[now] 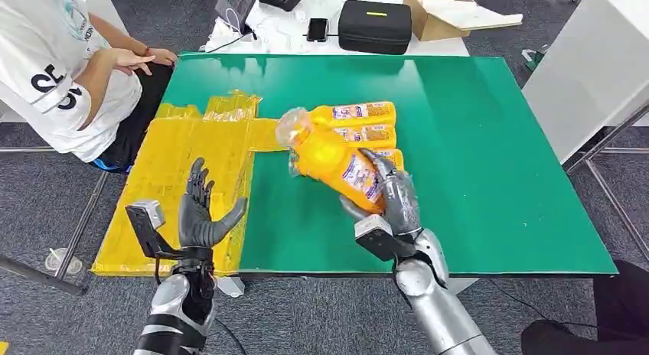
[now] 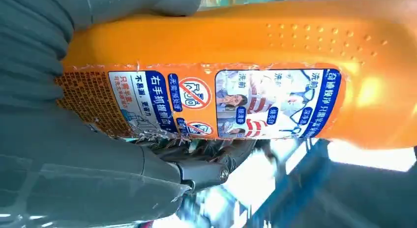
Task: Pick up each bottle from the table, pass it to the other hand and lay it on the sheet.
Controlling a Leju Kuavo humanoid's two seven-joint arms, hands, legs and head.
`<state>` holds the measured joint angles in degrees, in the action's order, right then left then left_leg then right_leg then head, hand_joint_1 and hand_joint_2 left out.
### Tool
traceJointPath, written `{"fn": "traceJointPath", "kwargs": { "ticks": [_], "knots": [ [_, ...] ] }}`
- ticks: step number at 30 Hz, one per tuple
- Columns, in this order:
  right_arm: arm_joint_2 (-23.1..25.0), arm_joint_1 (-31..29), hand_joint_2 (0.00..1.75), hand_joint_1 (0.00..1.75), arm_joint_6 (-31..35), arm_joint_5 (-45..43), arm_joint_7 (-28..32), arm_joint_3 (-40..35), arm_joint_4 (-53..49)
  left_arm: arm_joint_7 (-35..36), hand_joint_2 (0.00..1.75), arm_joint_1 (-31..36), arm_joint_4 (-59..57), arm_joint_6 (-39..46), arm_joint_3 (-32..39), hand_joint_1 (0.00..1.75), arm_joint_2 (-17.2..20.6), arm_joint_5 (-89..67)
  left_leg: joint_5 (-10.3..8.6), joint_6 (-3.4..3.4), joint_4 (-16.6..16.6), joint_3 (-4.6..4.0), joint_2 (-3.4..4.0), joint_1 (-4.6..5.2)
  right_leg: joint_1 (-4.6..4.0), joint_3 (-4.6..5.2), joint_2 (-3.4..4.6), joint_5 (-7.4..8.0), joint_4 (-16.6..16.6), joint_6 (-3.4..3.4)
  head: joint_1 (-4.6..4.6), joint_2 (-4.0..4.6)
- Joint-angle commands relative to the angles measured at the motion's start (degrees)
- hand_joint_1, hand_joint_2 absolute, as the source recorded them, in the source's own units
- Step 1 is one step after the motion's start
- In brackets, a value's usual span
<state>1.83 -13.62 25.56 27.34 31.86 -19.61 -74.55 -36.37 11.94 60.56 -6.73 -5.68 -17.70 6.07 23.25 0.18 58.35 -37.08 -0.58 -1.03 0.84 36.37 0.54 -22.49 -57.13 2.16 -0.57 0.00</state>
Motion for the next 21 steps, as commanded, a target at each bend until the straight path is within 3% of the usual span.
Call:
{"fn": "traceJointPath", "kwargs": {
  "ticks": [1,3,12,21],
  "knots": [
    [4.43,3.01,1.75,1.75,2.76,0.18,3.15,8.01,-0.51,1.99,1.75,-0.36,5.38,-4.93,-6.51,0.00,2.12,3.33,0.03,-0.04,-0.02,0.11,-0.02,0.03,0.02,-0.14,-0.08,-0.04,0.02,-0.06,0.02,0.00],
    [5.24,2.78,1.75,1.75,0.44,-1.30,4.72,8.07,3.80,2.45,1.75,-0.53,5.89,-7.65,-8.38,0.00,2.95,4.02,0.15,-0.07,-0.03,0.42,0.03,0.01,-0.03,-0.46,-0.11,-0.13,0.08,-0.14,0.00,0.00],
    [8.95,0.69,1.75,1.75,-5.24,-3.25,7.50,4.73,16.87,2.37,1.75,0.10,4.29,-10.13,-11.20,0.00,3.38,2.29,0.11,-0.06,-0.10,0.37,0.16,0.06,0.04,-0.31,0.07,-0.03,0.12,-0.09,0.00,0.00],
    [11.22,-2.79,1.75,1.75,-1.38,1.91,6.95,-1.21,21.90,3.09,1.75,2.06,-0.07,-10.41,-13.00,0.00,3.31,-0.20,0.10,-0.07,-0.07,0.27,0.23,0.08,0.06,-0.22,0.13,-0.02,0.07,-0.09,0.00,0.00]
  ]
}}
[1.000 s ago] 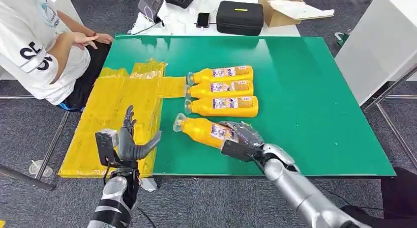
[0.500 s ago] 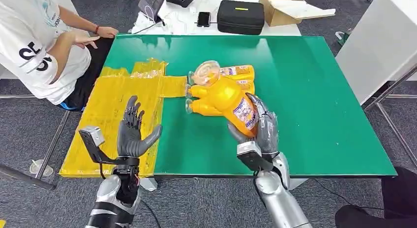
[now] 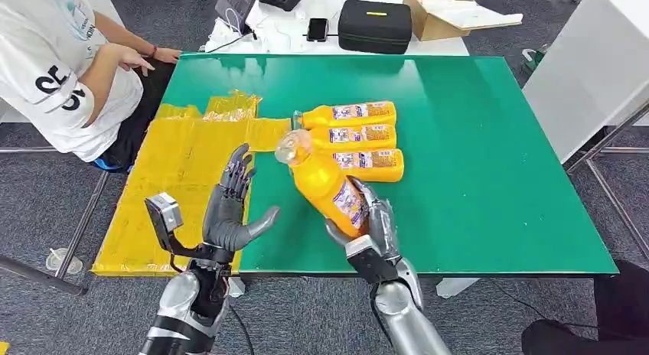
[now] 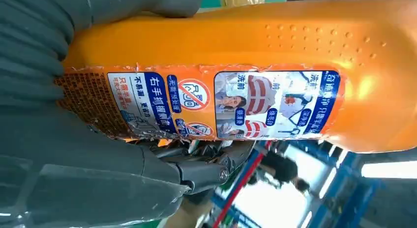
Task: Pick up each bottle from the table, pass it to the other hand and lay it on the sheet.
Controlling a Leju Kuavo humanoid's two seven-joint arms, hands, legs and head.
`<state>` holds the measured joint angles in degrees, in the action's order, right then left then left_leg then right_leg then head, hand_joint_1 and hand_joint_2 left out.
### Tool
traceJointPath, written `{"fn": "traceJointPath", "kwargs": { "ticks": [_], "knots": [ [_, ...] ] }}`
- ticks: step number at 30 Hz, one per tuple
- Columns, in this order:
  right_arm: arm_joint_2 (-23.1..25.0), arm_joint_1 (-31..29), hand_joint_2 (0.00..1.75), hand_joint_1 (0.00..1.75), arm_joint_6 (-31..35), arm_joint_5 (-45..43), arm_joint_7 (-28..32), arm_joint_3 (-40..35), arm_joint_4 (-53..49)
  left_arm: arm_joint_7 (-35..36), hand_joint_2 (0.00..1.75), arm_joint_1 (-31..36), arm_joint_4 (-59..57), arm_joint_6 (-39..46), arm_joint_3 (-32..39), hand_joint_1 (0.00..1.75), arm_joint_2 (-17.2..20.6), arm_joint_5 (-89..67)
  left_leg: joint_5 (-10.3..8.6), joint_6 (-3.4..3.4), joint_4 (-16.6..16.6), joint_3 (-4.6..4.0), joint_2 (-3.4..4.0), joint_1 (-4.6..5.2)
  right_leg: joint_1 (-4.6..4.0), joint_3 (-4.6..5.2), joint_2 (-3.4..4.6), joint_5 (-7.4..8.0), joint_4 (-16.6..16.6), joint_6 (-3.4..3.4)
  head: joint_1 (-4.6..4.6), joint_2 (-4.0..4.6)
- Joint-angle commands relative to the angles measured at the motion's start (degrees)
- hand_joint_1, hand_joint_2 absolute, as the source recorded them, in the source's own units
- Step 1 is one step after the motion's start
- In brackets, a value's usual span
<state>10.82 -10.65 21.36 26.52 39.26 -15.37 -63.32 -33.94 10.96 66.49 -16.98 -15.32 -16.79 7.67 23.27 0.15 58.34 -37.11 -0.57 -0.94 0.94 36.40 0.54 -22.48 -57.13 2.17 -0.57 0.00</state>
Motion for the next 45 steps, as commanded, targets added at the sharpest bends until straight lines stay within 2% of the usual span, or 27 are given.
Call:
{"fn": "traceJointPath", "kwargs": {
  "ticks": [1,7,8,9,11,12,14,20,22,23,29,31,32,33,35,37,38,45],
  "knots": [
    [2.34,-5.91,1.75,1.75,3.13,2.99,-0.60,-5.66,10.79,0.74,1.75,3.20,-6.35,-0.13,-3.49,0.00,2.39,-1.97,0.05,-0.03,-0.05,0.24,0.15,-0.01,-0.04,-0.19,0.08,-0.01,0.06,-0.09,0.02,0.00],
    [2.91,-7.21,1.75,1.75,6.71,5.60,-1.51,-8.79,12.40,2.62,1.75,5.04,-11.14,-2.29,-4.46,0.00,2.31,-1.76,0.10,-0.04,-0.07,0.44,0.16,-0.03,-0.08,-0.40,0.04,-0.06,0.10,-0.14,0.00,0.00],
    [2.99,-7.24,1.75,1.75,6.91,5.77,-1.57,-9.04,12.64,2.78,1.75,5.10,-11.53,-2.56,-4.65,0.00,2.31,-1.66,0.02,-0.02,-0.07,0.21,0.07,0.00,-0.02,-0.17,0.00,-0.01,0.07,-0.07,0.02,0.00],
    [2.95,-7.61,1.75,1.75,7.95,6.58,-1.86,-9.93,13.78,3.65,1.75,5.46,-12.69,-5.62,-4.87,0.00,2.35,0.60,0.06,-0.03,-0.07,0.32,0.12,-0.02,-0.05,-0.28,0.03,-0.04,0.09,-0.10,0.00,0.00],
    [2.99,-7.92,1.75,1.75,8.39,7.09,-2.09,-10.59,15.09,3.70,1.75,5.55,-13.15,-6.65,-5.14,0.00,2.32,1.60,0.03,-0.02,-0.08,0.24,0.09,0.01,-0.02,-0.19,0.03,-0.02,0.08,-0.07,0.02,0.00],
    [3.04,-8.26,1.75,1.75,8.42,7.44,-2.32,-11.12,16.56,3.67,1.75,5.73,-13.38,-8.03,-5.42,0.00,2.42,2.90,0.13,-0.06,-0.11,0.57,0.17,-0.04,-0.09,-0.53,0.03,-0.09,0.16,-0.16,0.00,0.00],
    [3.13,-8.27,1.75,1.75,8.42,7.37,-2.17,-11.31,17.41,4.02,1.75,5.73,-13.42,-8.70,-5.36,0.00,2.34,3.74,0.03,-0.02,-0.06,0.22,0.06,-0.01,-0.03,-0.18,-0.01,-0.03,0.07,-0.07,0.02,0.00],
    [3.79,-9.33,1.75,1.75,8.15,8.80,-2.66,-13.05,23.12,5.90,1.75,5.76,-13.80,-13.99,-5.62,0.00,2.46,10.65,0.03,-0.02,-0.05,0.20,0.07,-0.02,-0.04,-0.16,0.01,-0.02,0.07,-0.08,0.02,0.00],
    [4.19,-9.89,1.75,1.75,7.58,9.45,-2.97,-13.98,25.57,7.78,1.75,5.90,-14.38,-16.41,-5.48,0.00,2.27,15.26,0.10,-0.04,-0.07,0.44,0.09,-0.05,-0.10,-0.42,-0.04,-0.09,0.11,-0.15,0.00,0.00],
    [4.19,-9.89,1.75,1.75,7.58,9.45,-2.97,-13.98,25.57,7.78,1.75,5.90,-14.38,-16.41,-5.48,0.00,2.27,15.26,0.04,-0.01,-0.05,0.22,0.07,-0.03,-0.06,-0.18,0.00,-0.03,0.07,-0.09,0.02,0.00],
    [5.03,-10.26,1.75,1.75,7.44,10.18,-3.38,-14.99,28.07,7.00,1.75,6.34,-13.99,-11.85,-6.47,0.00,2.48,13.06,0.10,-0.04,-0.02,0.34,-0.02,-0.05,-0.09,-0.32,-0.15,-0.13,0.06,-0.12,0.02,0.00],
    [5.27,-9.92,1.75,1.75,7.07,9.38,-3.43,-14.87,27.30,3.67,1.75,6.49,-12.35,-2.61,-8.24,0.00,2.99,3.94,0.06,-0.04,-0.01,0.22,-0.01,-0.03,-0.06,-0.17,-0.11,-0.08,0.04,-0.09,0.02,0.00],
    [5.30,-9.83,1.75,1.75,6.87,9.06,-3.38,-14.78,27.00,4.04,1.75,6.67,-12.38,-1.70,-8.66,0.00,3.09,2.58,0.03,-0.02,0.00,0.12,-0.03,-0.02,-0.04,-0.07,-0.11,-0.06,0.02,-0.07,-0.02,0.00],
    [5.31,-9.54,1.75,1.75,6.80,8.32,-3.65,-14.39,26.16,3.24,1.75,6.69,-11.77,4.74,-9.67,0.00,3.19,-3.35,0.09,-0.04,0.02,0.25,-0.06,-0.06,-0.09,-0.23,-0.18,-0.13,0.02,-0.11,0.00,0.00],
    [5.26,-9.54,1.75,1.75,6.73,8.26,-3.67,-14.44,25.93,3.48,1.75,6.84,-11.93,5.19,-9.98,0.00,3.20,-4.42,0.02,-0.02,-0.01,0.10,-0.05,-0.02,-0.04,-0.06,-0.13,-0.07,0.01,-0.07,0.00,0.00],
    [5.06,-9.32,1.75,1.75,6.20,7.61,-4.00,-14.33,24.91,2.49,1.75,6.80,-11.86,8.42,-10.09,0.00,2.82,-8.71,0.13,-0.05,0.01,0.34,-0.04,-0.05,-0.09,-0.33,-0.18,-0.16,0.03,-0.14,0.02,0.00],
    [5.06,-9.32,1.75,1.75,6.20,7.61,-4.00,-14.33,24.91,2.49,1.75,6.80,-11.86,8.42,-10.09,0.00,2.82,-8.71,0.02,-0.02,-0.01,0.08,-0.03,-0.02,-0.05,-0.05,-0.12,-0.06,0.03,-0.07,0.00,0.00],
    [5.07,-9.35,1.75,1.75,5.41,6.84,-4.00,-14.52,24.43,1.46,1.75,6.09,-11.10,7.81,-8.66,0.00,2.05,-10.69,0.07,-0.03,0.00,0.18,-0.02,-0.02,-0.05,-0.15,-0.13,-0.10,0.02,-0.10,0.00,0.00]
  ]
}}
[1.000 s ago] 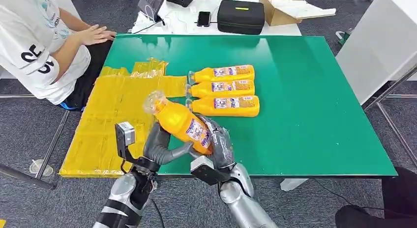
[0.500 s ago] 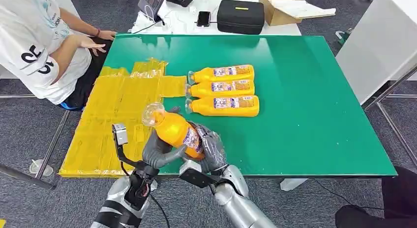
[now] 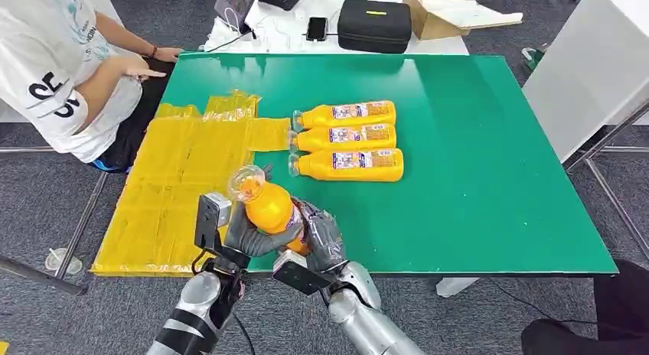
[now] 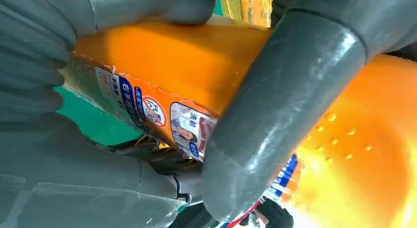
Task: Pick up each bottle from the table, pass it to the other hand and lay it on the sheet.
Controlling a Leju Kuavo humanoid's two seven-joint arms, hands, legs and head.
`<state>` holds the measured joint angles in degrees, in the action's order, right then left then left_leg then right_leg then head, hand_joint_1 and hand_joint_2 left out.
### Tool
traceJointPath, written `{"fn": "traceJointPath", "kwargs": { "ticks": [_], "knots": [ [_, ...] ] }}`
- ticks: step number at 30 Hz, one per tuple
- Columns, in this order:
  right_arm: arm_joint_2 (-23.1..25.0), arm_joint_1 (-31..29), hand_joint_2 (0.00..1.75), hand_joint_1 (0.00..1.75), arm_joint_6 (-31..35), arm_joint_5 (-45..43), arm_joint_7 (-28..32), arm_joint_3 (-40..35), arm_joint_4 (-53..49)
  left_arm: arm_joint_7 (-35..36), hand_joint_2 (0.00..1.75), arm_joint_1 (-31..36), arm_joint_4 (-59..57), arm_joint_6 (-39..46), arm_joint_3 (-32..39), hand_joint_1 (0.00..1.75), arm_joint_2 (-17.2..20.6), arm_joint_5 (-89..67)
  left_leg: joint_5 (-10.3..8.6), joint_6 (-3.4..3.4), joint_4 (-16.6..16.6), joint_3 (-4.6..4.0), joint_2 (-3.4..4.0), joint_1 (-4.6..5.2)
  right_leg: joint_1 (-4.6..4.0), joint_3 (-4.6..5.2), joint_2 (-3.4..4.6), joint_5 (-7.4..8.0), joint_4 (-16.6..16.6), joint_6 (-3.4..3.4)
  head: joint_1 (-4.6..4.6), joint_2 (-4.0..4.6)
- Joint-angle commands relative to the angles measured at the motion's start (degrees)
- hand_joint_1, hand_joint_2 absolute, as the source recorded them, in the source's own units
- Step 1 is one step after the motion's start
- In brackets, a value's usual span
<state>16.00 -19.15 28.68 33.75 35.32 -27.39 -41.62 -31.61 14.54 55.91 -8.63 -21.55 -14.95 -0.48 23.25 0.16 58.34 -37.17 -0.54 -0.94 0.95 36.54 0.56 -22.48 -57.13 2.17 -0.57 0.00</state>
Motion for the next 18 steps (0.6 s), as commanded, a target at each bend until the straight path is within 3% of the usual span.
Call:
{"fn": "traceJointPath", "kwargs": {
  "ticks": [1,2,3,4,5,7,8,14,18],
  "knots": [
    [-0.14,-0.90,1.75,1.75,-1.94,-0.35,-0.09,-2.64,2.78,-1.09,1.75,2.41,-0.40,-1.57,-2.25,0.00,0.12,-2.23,0.07,-0.04,0.00,0.20,-0.04,-0.03,-0.06,-0.24,-0.11,-0.09,0.02,-0.08,0.02,0.00],
    [-0.12,-0.99,1.75,1.75,-2.08,-0.31,-0.03,-2.85,2.95,-0.40,1.75,2.16,-0.70,-6.62,-1.12,0.05,-0.34,1.79,0.05,-0.04,0.00,0.14,-0.01,-0.01,-0.04,-0.16,-0.07,-0.06,0.02,-0.07,0.00,0.00],
    [-0.12,-1.08,1.75,1.75,-2.16,-0.23,-0.11,-3.03,3.20,-0.66,1.75,1.91,-0.56,-8.19,-0.59,0.70,-0.48,3.46,0.09,-0.05,0.01,0.23,0.00,-0.02,-0.05,-0.26,-0.09,-0.10,0.01,-0.09,0.00,0.00],
    [-0.07,-1.29,1.75,1.75,-2.16,-0.23,-0.01,-3.21,3.61,0.03,1.75,1.76,-1.00,-13.24,0.34,1.47,-0.73,8.23,0.08,-0.04,0.00,0.19,0.01,-0.03,-0.06,-0.22,-0.07,-0.07,0.03,-0.08,0.02,-0.02],
    [-0.05,-1.44,1.75,1.75,-2.30,-0.38,0.21,-3.28,3.90,1.54,1.75,1.66,-1.60,-18.68,1.04,1.75,-0.92,13.48,0.05,-0.04,-0.01,0.15,0.00,-0.02,-0.05,-0.17,-0.07,-0.05,0.03,-0.06,0.00,0.00],
    [0.05,-1.82,1.75,1.75,-2.30,-0.41,0.43,-3.33,4.56,5.68,1.75,1.52,-3.26,-25.51,1.13,1.75,-0.61,22.44,0.19,-0.08,0.00,0.49,0.04,-0.05,-0.11,-0.54,-0.09,-0.18,0.06,-0.13,0.02,0.00],
    [0.10,-1.96,1.75,1.75,-2.08,-0.26,0.42,-3.35,4.78,6.22,1.75,1.49,-3.58,-26.27,0.60,1.75,-0.27,24.25,0.06,-0.04,-0.02,0.18,0.04,0.00,-0.03,-0.19,-0.03,-0.05,0.03,-0.06,0.02,0.00],
    [0.12,-2.04,1.75,1.75,-1.65,0.24,0.20,-3.56,4.93,7.55,1.75,1.72,-4.46,-28.02,-0.32,1.75,-0.03,27.80,0.13,-0.07,0.00,0.38,-0.10,-0.04,-0.09,-0.42,-0.22,-0.18,0.04,-0.12,0.00,0.00],
    [0.17,-1.99,1.75,1.75,-1.20,0.57,0.07,-3.41,4.68,7.87,1.75,1.99,-4.75,-28.99,-2.44,1.75,0.67,29.62,0.03,-0.04,-0.01,0.09,0.02,0.00,-0.02,-0.07,-0.02,-0.03,0.02,-0.04,0.00,0.00]
  ]
}}
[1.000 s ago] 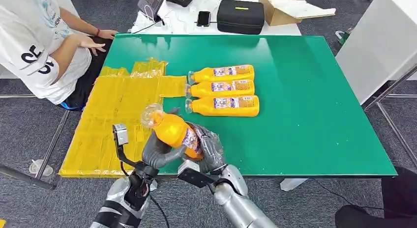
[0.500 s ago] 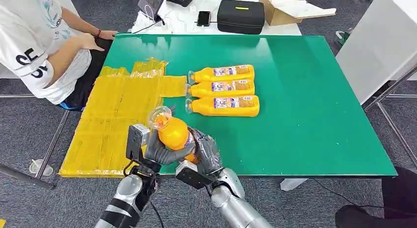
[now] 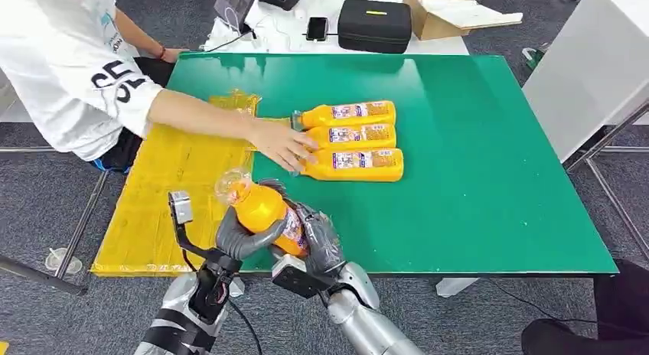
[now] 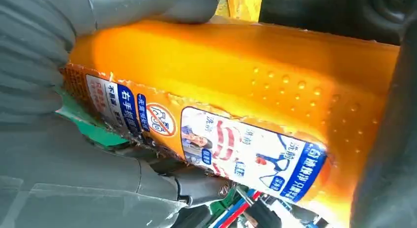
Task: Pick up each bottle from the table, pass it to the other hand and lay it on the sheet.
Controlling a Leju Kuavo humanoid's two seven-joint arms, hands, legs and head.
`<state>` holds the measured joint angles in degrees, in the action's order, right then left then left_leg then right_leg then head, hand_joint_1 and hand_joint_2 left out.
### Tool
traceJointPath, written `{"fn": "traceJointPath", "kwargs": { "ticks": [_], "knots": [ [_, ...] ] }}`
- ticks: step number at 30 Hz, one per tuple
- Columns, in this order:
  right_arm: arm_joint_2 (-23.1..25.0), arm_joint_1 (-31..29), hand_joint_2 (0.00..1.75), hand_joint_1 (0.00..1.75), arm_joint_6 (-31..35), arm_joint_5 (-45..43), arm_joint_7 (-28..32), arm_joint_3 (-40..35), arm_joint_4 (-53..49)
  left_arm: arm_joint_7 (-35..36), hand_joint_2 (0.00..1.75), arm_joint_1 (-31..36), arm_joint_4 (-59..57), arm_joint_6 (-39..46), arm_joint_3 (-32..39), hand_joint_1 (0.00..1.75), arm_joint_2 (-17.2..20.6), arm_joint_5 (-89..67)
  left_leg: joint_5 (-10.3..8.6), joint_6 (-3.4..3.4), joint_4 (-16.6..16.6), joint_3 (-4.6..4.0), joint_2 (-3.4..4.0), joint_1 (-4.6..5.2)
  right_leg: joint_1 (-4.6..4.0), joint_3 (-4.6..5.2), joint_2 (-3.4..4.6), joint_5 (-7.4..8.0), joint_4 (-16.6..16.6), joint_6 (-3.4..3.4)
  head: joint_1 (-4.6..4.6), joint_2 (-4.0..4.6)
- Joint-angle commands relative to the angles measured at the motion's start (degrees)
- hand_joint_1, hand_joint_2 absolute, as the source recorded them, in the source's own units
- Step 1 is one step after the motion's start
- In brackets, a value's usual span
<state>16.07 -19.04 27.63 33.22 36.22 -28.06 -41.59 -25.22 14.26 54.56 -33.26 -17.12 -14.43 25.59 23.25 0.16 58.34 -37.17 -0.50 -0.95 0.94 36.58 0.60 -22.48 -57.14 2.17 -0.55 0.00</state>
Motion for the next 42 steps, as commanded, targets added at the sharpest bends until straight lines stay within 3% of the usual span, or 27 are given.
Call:
{"fn": "traceJointPath", "kwargs": {
  "ticks": [1,12,13,14,15,17,18,19,24,27,32,42],
  "knots": [
    [0.10,-2.09,1.75,1.75,-0.16,1.07,-0.84,-2.70,4.63,1.40,1.75,2.29,-3.33,-4.28,-7.03,1.75,0.20,3.37,0.11,-0.07,0.01,0.26,-0.05,0.00,-0.04,-0.31,-0.14,-0.12,0.02,-0.07,-0.02,0.00],
    [-0.13,-1.77,1.75,1.75,0.10,0.88,-1.27,-1.94,3.66,-1.29,1.75,2.73,-2.84,0.61,-8.12,1.75,0.73,-1.71,0.03,-0.04,0.00,0.11,-0.06,0.00,-0.02,-0.14,-0.13,-0.06,0.02,-0.05,-0.02,0.00],
    [-0.16,-1.76,1.75,1.62,0.34,1.08,-1.36,-2.04,3.64,-1.29,1.75,2.71,-2.86,0.89,-7.92,1.75,0.62,-1.65,0.09,-0.06,0.01,0.23,-0.06,0.00,-0.03,-0.27,-0.15,-0.12,0.01,-0.08,-0.02,0.00],
    [-0.09,-1.70,1.75,1.26,0.79,1.23,-1.42,-1.90,3.57,-1.80,1.75,2.79,-2.56,2.17,-7.57,1.75,0.65,-2.68,0.06,-0.05,0.01,0.16,-0.06,-0.01,-0.04,-0.20,-0.13,-0.08,0.02,-0.07,0.00,0.00],
    [-0.01,-1.58,1.75,0.03,1.17,1.07,-1.41,-1.61,3.33,-2.46,1.75,2.81,-2.25,3.42,-7.24,1.75,0.63,-3.71,0.09,-0.06,0.01,0.24,-0.06,-0.02,-0.05,-0.28,-0.15,-0.11,0.02,-0.08,-0.02,0.00],
    [-0.04,-1.34,1.75,0.00,1.72,0.80,-2.14,-1.12,2.19,-4.49,1.75,2.92,-0.73,9.17,-5.87,1.75,0.64,-7.50,0.05,-0.05,0.01,0.15,-0.09,-0.01,-0.04,-0.19,-0.16,-0.09,0.01,-0.07,0.00,0.00],
    [-0.53,-0.54,0.00,0.00,2.21,0.59,-2.78,-0.63,-0.05,-5.12,1.75,2.42,0.68,12.46,-4.05,1.75,0.49,-10.14,0.01,-0.03,-0.01,0.05,-0.06,0.02,0.00,-0.07,-0.12,-0.04,0.00,-0.04,-0.04,0.00],
    [-0.90,-0.03,0.00,0.00,2.09,0.26,-3.03,-0.29,-1.91,-5.55,1.75,2.21,1.40,14.54,-2.72,1.75,0.47,-11.56,0.14,-0.08,0.04,0.35,-0.08,-0.02,-0.07,-0.41,-0.21,-0.18,0.00,-0.11,0.00,-0.02],
    [-3.87,3.98,0.00,0.00,-1.95,-4.47,-3.64,1.27,-17.90,-8.66,1.75,2.83,5.42,26.06,6.22,1.75,0.18,-16.17,0.11,-0.05,0.07,0.14,0.02,-0.03,-0.06,-0.18,-0.08,-0.09,-0.04,-0.08,-0.02,0.00],
    [-4.93,5.86,0.00,0.00,-5.02,-8.16,-3.83,2.67,-23.92,-8.63,1.75,3.97,7.18,27.35,10.63,1.75,0.69,-14.72,0.12,-0.05,0.07,0.20,-0.04,-0.04,-0.09,-0.26,-0.15,-0.13,-0.05,-0.12,0.00,0.00],
    [-4.81,7.03,0.00,0.00,-7.00,-12.03,-2.75,4.88,-24.66,-6.60,1.75,5.32,9.85,26.08,15.46,1.75,1.45,-8.99,0.12,-0.07,0.08,0.25,-0.07,-0.08,-0.13,-0.33,-0.19,-0.14,-0.02,-0.11,-0.02,0.00],
    [-4.60,7.01,0.00,0.00,-6.82,-12.42,-2.10,5.22,-23.50,-6.59,1.75,5.55,10.89,26.21,15.95,1.75,1.86,-8.87,0.08,-0.04,0.00,0.19,0.04,-0.04,-0.07,-0.23,-0.05,-0.06,0.02,-0.08,0.00,-0.02]
  ]
}}
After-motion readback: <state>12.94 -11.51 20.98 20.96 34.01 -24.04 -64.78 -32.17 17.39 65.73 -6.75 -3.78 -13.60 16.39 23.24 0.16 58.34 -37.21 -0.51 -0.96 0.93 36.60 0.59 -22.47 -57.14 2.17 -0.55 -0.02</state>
